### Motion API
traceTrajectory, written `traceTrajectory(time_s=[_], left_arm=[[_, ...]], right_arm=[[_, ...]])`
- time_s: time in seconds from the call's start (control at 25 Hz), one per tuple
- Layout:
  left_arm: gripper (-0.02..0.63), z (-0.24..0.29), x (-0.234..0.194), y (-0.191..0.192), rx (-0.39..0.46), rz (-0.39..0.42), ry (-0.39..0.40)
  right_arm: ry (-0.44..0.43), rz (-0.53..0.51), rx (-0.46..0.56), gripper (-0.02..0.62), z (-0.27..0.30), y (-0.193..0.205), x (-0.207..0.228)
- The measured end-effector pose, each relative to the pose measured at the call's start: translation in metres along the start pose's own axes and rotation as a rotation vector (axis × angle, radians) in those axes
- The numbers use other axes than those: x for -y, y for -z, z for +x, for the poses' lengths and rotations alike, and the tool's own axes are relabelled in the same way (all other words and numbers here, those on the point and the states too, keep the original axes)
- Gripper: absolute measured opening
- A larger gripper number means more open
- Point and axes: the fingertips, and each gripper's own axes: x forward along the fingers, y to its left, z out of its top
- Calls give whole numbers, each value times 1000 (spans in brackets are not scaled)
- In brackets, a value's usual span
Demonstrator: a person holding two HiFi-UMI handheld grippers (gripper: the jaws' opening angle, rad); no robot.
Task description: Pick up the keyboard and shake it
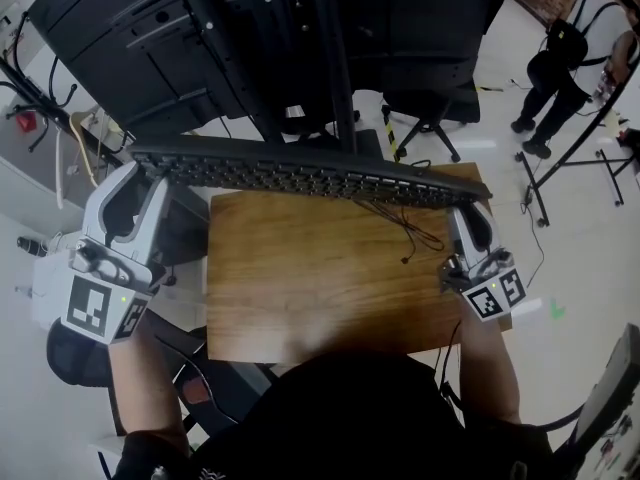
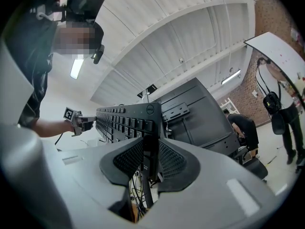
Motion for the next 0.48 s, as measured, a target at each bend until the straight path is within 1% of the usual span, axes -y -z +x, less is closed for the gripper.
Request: traceTrajectory(time_s=[0.4,0.48], left_arm=[[101,1,3,-3,15,-17,7],[102,1,2,-4,8,-4,4]], right_arm=[[-3,-9,2,97,-1,-4,0],[-4,-10,6,97,-1,-6,1]])
